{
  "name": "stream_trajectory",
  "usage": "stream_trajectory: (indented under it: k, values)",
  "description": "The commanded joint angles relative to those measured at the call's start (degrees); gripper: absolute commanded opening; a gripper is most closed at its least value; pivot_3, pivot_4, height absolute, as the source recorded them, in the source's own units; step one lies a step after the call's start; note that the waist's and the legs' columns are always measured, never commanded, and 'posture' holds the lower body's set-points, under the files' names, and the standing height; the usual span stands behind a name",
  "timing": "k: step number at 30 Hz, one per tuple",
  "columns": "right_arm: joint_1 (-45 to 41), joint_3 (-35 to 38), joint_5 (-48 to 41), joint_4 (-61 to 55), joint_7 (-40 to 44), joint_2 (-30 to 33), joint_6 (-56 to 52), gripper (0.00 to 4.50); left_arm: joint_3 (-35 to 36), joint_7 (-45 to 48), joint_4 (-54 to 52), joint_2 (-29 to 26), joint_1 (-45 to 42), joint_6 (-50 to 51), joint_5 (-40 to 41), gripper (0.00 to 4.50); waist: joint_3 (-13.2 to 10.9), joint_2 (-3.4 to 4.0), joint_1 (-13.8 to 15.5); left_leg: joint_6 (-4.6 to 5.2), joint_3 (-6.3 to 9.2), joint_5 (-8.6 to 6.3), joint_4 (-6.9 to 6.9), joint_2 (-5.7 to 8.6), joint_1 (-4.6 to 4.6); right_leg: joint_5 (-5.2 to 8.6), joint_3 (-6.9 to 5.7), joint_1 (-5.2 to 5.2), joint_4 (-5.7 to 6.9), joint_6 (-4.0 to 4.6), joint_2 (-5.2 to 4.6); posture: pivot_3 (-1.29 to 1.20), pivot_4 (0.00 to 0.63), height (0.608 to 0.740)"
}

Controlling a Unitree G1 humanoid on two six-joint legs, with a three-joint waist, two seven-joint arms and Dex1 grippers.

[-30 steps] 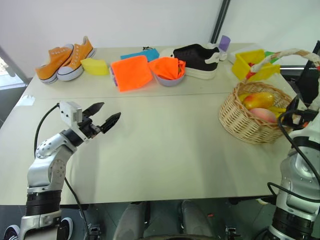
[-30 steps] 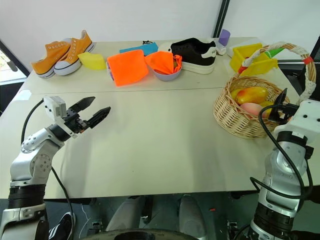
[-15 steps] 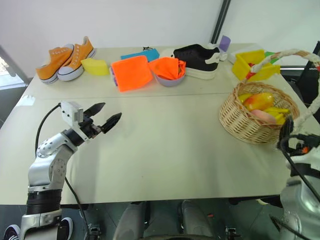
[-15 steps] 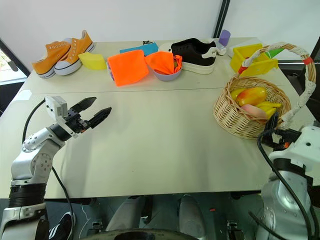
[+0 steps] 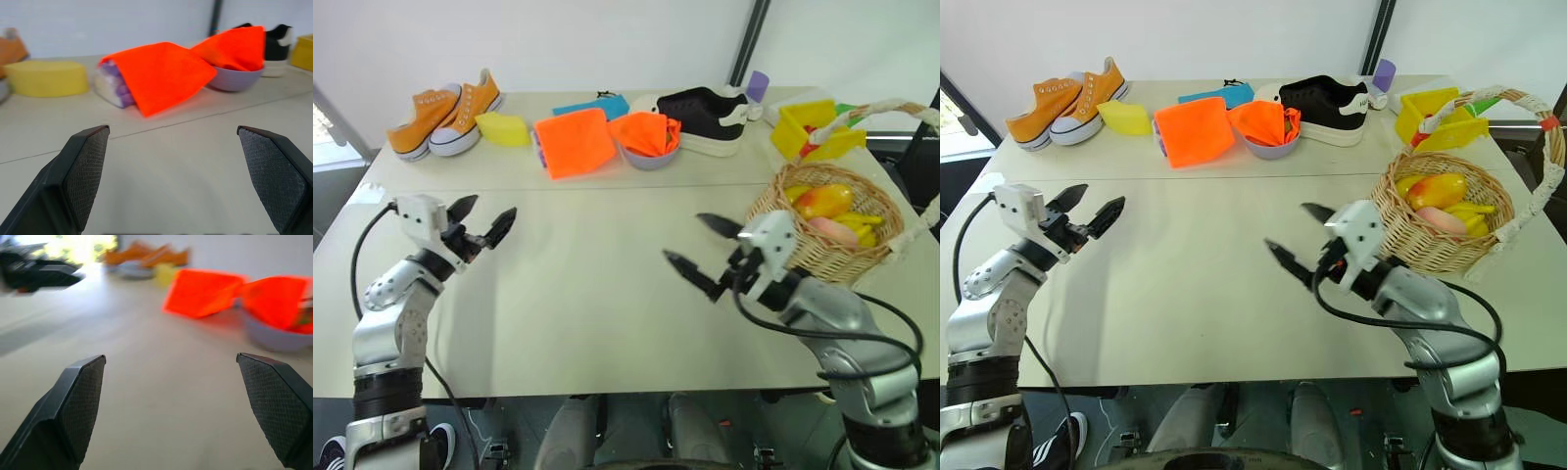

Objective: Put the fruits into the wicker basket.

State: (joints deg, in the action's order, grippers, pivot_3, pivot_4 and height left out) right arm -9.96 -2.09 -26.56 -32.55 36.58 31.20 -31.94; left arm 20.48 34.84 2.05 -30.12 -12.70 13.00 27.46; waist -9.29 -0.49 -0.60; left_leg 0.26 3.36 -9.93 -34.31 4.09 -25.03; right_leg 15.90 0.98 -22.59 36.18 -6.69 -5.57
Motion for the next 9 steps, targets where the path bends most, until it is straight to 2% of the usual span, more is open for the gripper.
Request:
stream_trajectory:
  k: [1, 5, 9]
  values:
    - [-6.22, -5.24, 1.7, 7.31, 7.46, 0.16, 4.13, 4.46, 3.64, -1.88, -0.87, -1.48, 1.33, -2.84, -1.38, 4.5, 0.0, 0.0, -0.24, 0.0, 0.0, 0.0, 0.0, -0.01, 0.0, 0.0, 0.01, 0.01, 0.02, 0.0, 0.0, 0.0, 0.15, 0.74]
    - [-10.37, -6.92, 3.52, 14.21, 9.48, -2.3, 8.36, 4.46, 5.76, -5.19, -0.9, -1.42, 3.67, -4.79, -3.12, 4.5, 0.0, 0.0, -0.09, -0.01, 0.0, -0.01, 0.03, -0.01, 0.0, -0.09, 0.03, -0.05, 0.03, -0.17, 0.01, 0.0, 0.15, 0.74]
    - [-10.78, -7.72, 5.48, 17.54, 10.98, -2.9, 11.74, 4.46, 6.54, -6.15, -1.99, -0.77, 5.81, -6.03, -3.3, 4.5, 0.01, -0.04, 0.29, -0.05, 0.01, -0.03, 0.03, 0.01, 0.0, -0.11, 0.02, -0.21, 0.0, -0.19, -0.02, 0.0, 0.15, 0.74]
